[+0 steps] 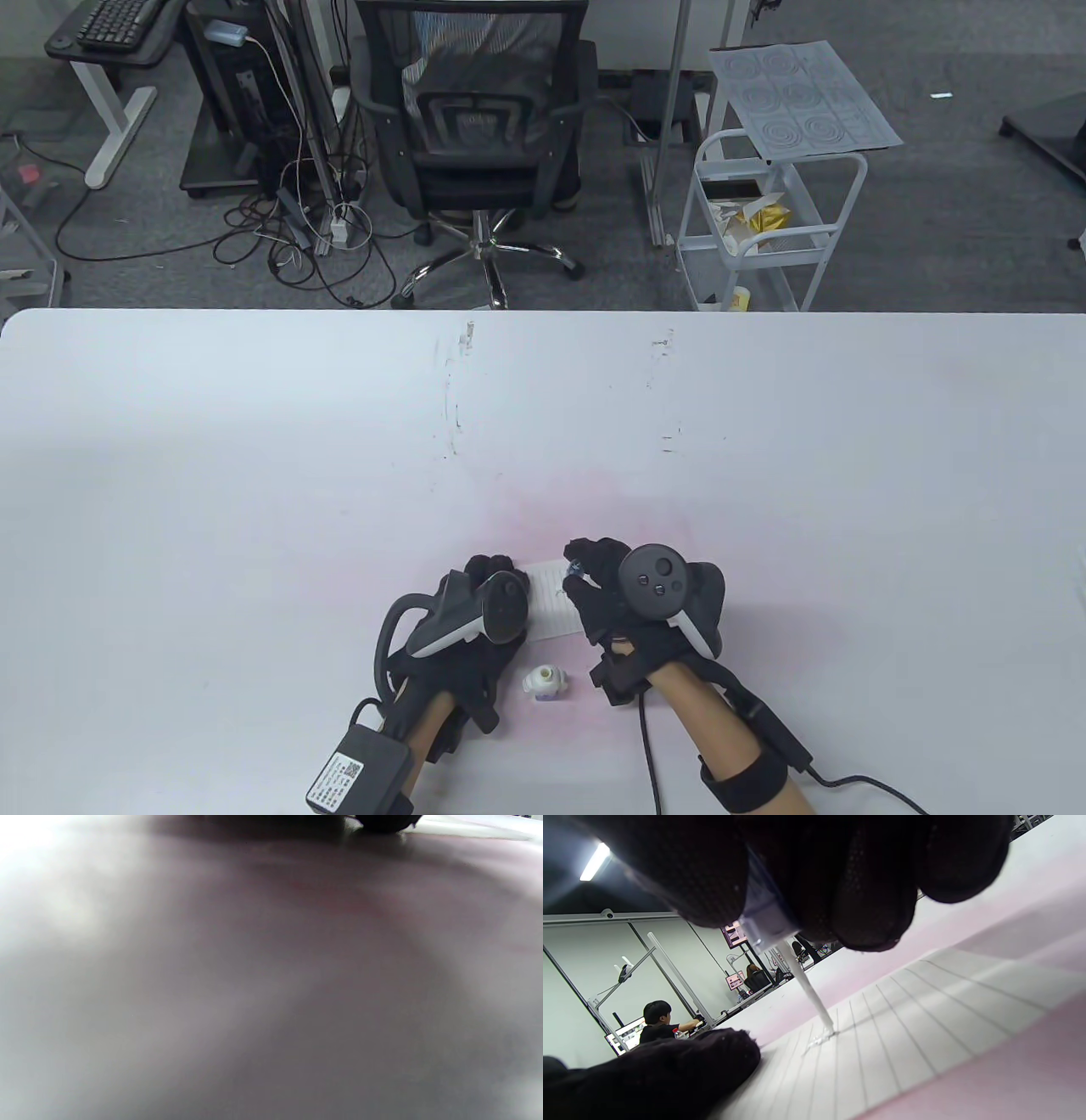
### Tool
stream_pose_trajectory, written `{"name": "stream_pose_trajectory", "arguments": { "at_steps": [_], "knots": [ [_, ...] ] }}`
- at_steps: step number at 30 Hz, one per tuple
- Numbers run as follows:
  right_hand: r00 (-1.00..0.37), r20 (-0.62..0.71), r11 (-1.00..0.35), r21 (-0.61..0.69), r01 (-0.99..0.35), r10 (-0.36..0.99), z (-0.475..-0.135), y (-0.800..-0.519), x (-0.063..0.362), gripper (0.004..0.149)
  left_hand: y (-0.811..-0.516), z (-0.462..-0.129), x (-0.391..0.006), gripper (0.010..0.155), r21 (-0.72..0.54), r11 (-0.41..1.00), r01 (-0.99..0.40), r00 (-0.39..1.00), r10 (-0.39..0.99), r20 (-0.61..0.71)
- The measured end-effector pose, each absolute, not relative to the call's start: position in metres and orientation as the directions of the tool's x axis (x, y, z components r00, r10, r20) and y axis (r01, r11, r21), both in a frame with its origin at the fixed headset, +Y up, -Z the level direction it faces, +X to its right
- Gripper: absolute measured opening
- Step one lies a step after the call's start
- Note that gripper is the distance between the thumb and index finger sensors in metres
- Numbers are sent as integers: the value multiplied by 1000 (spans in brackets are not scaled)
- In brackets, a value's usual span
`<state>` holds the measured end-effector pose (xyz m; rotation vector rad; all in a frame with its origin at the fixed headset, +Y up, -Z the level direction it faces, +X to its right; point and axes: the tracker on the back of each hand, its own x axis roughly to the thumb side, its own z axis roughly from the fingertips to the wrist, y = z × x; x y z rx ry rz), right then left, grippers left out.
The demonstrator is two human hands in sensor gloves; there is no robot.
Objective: Brush correction fluid to cover black text
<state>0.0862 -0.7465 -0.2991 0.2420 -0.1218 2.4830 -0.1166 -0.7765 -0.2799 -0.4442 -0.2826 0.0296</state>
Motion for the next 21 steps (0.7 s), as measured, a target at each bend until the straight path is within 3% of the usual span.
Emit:
{"name": "stream_pose_trajectory", "arguments": {
  "at_steps": [21],
  "knots": [
    [-716, 209, -739, 58, -671, 666, -302, -750, 82, 49, -777, -280, -117, 64, -428, 903, 33, 961, 90, 263]
  ]
}}
